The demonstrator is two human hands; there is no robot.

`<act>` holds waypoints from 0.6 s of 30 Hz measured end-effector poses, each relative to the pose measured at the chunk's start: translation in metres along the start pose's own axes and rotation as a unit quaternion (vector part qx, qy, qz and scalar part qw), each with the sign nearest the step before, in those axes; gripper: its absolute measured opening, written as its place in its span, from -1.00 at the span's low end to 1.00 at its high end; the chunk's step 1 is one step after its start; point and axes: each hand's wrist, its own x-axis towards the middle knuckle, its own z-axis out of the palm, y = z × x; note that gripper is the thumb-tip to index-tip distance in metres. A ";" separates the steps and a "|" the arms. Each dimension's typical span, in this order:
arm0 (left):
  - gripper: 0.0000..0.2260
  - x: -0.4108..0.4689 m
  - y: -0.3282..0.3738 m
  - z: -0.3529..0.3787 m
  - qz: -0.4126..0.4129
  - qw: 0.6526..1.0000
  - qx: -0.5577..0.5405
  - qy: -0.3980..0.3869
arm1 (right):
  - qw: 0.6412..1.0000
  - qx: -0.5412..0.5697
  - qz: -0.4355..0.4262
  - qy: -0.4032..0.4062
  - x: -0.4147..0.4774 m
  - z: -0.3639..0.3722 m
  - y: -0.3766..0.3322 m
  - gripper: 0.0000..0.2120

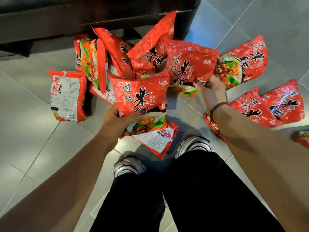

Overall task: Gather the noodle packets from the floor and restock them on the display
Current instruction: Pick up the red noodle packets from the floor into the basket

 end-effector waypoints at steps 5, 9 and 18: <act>-0.78 -0.076 0.027 -0.019 -0.005 0.996 -0.076 0.044 | 0.999 0.041 -0.007 -0.015 -0.077 -0.030 -0.072 -0.81; -0.66 -0.148 0.070 -0.039 0.007 0.991 -0.115 0.064 | 0.993 0.099 0.014 -0.059 -0.127 -0.053 -0.148 -0.86; -0.34 -0.361 0.231 -0.109 0.057 0.967 -0.227 0.100 | 0.985 0.015 -0.078 -0.156 -0.302 -0.095 -0.354 -0.89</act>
